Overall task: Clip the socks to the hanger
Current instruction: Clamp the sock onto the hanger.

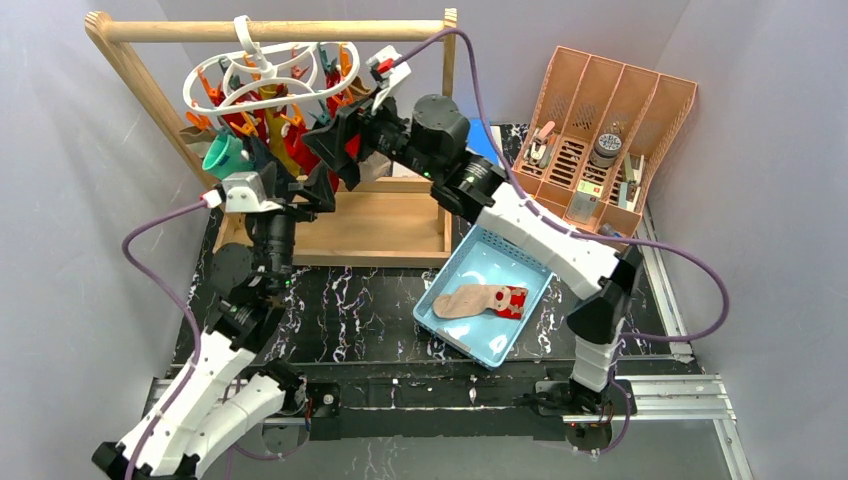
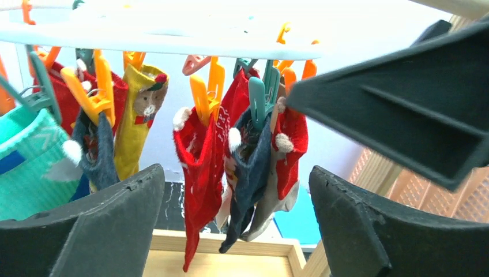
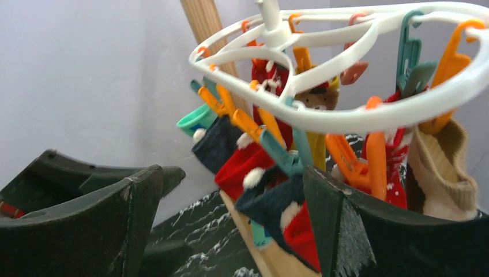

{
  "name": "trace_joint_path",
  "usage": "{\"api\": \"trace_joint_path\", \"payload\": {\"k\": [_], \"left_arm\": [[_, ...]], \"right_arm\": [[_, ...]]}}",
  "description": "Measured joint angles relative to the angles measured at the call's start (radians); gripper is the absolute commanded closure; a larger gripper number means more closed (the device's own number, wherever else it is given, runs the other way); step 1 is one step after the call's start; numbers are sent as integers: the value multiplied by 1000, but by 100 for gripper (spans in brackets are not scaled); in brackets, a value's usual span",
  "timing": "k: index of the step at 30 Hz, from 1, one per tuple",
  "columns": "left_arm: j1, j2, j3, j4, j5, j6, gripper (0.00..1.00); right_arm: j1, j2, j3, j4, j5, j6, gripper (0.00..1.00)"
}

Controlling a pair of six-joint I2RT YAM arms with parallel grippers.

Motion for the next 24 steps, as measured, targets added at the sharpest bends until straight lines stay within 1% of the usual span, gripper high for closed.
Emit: {"api": "trace_joint_path", "payload": {"k": [4,10,14,17,20,24], "left_arm": [[0,-115,1,-132,5,15,2],[0,-367,1,-372,-25,57,2],[1,-501,-14,-524,-74,47,2],[1,-536,-48,-624,-103,-6,3],[2,-526,-86,-723,-118,-98,3],[2,-475,-108,-824,-135,-244,4]], "right_arm": [[0,-135,-122,-16,-23,12,2],[0,-338,-307,-18,-20,-9,3],[1,-398,-378,-3,-20,-29,7],[1,-399,-415,1,-17,-34,10],[1,-394,-459,-2,-7,-34,15],[0,-370,-466,-9,30,-32,15]]}}
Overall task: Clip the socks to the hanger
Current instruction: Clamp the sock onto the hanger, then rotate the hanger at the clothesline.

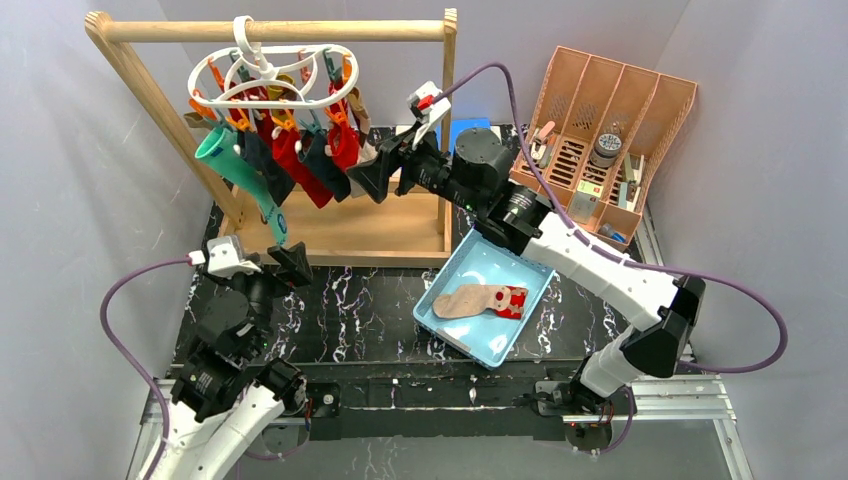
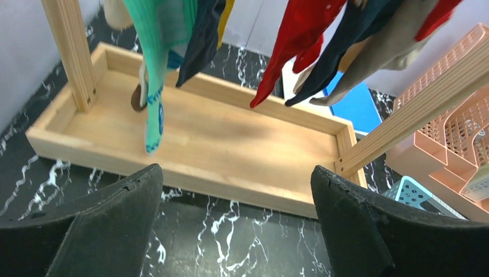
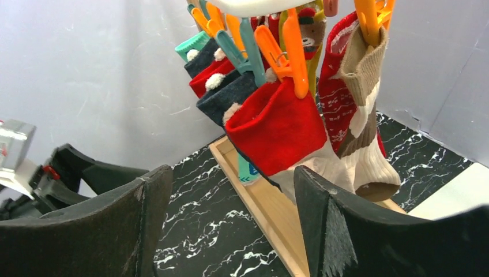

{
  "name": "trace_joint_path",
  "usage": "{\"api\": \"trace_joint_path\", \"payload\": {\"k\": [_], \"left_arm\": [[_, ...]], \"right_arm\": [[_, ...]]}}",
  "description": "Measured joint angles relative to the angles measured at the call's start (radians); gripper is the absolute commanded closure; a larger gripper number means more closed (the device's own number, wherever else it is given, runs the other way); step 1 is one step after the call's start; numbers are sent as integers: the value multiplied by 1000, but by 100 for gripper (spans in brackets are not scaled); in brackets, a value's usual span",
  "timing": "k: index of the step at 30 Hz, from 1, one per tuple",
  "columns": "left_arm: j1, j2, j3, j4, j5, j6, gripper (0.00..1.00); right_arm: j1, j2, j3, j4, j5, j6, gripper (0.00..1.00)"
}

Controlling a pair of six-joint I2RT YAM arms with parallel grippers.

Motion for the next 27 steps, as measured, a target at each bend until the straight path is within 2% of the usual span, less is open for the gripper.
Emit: {"api": "trace_joint_path", "payload": {"k": [7,13,16,21,27], "left_arm": [[0,76,24,-43,-13,-144,4],[-2,317,256,-39,44,-240,2],[-2,349,288,-18,78,-311,2],[-2,302,297,-25,79,-407,1],[-2,381,521,-58,-11,-362,1]], "right_arm": [[-70,71,127,-8,-27,148,16],[-99,123,287,-8,-6,290,17],[-95,123,293,7,30,365,19],[-93,124,241,73,104,515,24],[-93,169,235,123,181,657,34]]}}
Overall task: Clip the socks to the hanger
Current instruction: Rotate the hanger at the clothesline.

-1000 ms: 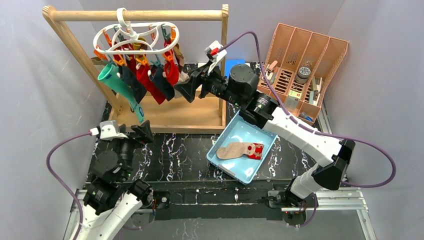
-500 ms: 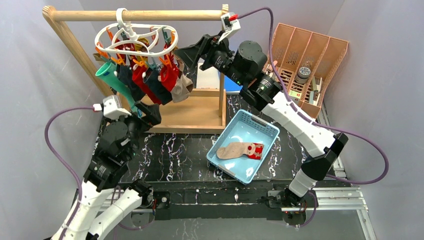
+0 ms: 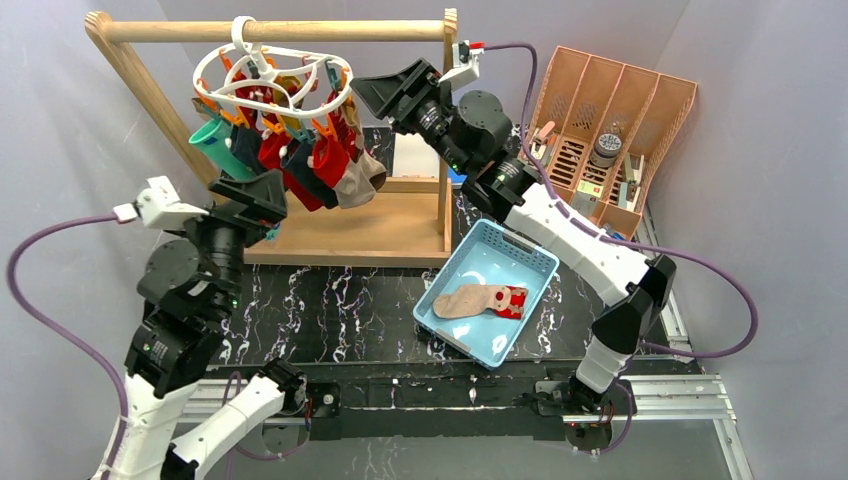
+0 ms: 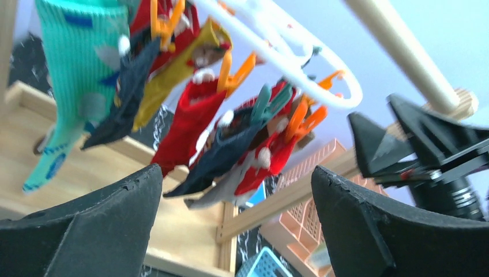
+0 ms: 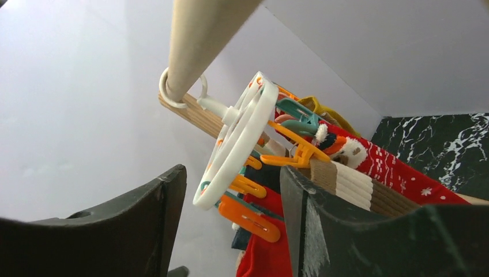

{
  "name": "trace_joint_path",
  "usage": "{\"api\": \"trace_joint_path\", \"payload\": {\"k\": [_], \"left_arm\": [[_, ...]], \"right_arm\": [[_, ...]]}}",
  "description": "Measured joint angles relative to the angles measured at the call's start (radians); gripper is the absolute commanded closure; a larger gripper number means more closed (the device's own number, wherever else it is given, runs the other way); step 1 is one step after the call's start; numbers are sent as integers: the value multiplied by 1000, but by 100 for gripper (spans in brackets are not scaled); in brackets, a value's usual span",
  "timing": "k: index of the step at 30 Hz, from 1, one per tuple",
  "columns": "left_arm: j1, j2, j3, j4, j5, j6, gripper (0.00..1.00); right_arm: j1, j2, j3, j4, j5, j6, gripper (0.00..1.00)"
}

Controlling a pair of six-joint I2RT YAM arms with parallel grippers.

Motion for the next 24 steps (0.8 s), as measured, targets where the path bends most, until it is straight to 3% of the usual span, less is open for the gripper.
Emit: {"api": "trace_joint_path", "payload": {"k": [7,17,24], "left_arm": [[0,41,145,8,-83,127,2],[-8,36,157,0,-120,206,2],[-25,24,163,-19,-142,232,2]], "right_arm": [[3,64,27,59,60,69,41],[39,108,81,94,75,73,55],[60,113,69,129,62,78,35]]}}
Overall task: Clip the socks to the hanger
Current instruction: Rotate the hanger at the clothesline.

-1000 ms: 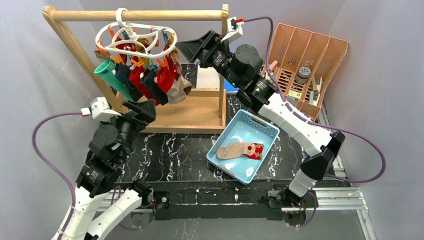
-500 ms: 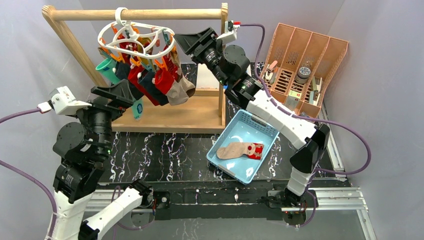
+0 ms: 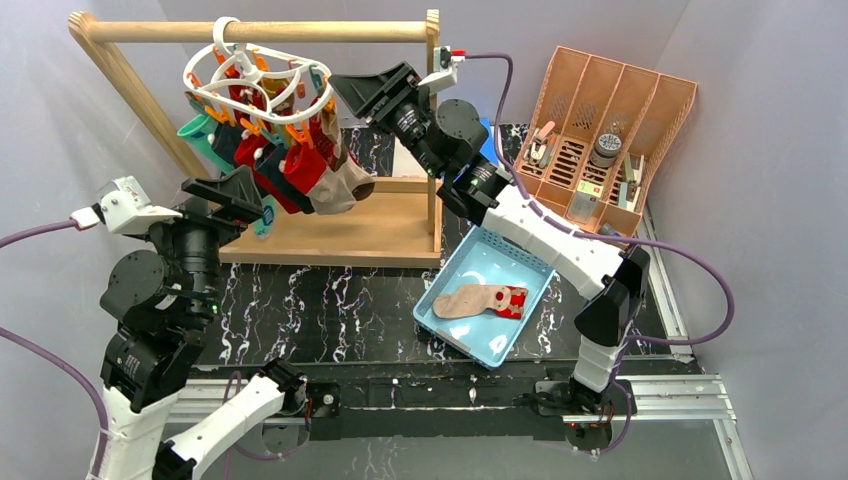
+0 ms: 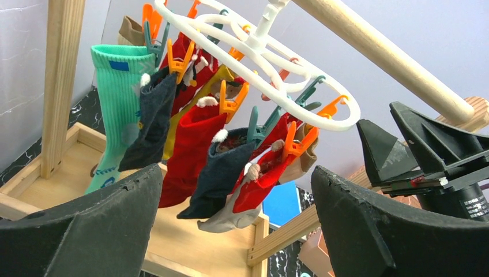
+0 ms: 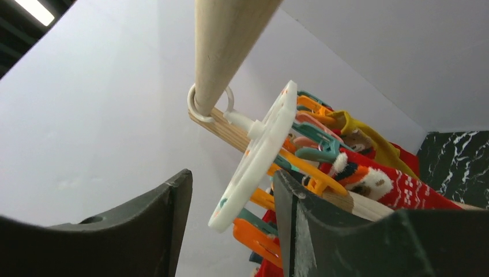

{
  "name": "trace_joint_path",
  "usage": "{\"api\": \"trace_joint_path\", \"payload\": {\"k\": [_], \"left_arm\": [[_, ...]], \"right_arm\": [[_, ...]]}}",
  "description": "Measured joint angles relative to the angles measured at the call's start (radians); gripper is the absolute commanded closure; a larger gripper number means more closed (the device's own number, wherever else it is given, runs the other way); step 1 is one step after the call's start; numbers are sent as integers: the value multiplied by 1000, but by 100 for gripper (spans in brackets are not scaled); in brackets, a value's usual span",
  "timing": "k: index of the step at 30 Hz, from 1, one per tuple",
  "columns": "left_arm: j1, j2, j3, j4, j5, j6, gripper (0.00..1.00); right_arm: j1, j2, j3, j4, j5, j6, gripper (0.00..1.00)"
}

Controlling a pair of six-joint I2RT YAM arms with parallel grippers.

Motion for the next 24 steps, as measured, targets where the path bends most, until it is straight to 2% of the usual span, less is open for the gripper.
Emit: {"api": "trace_joint_path", "payload": {"k": [3,8,12,18,21,24], "left_arm": [[-18,0,0,-9,-9,-3,1],[-82,-3,-23,-34,-13,-53,2],[-150,-5,-67,-48,-2,-147,2],[-323,-2,-118,39,-27,-335,6],[-410,66,-77,111,-65,-382,7],[-435,154,-26,186,-96,-401,9]], "right_arm": [[14,-23,-61,30,-2,-2,31],[58,-143,-311,29,11,-30,27],[68,-259,-438,-23,46,-98,27],[63,-432,-512,-48,79,-190,27],[63,-486,-529,-55,77,-216,27],[63,-504,-537,-77,74,-236,27]]}}
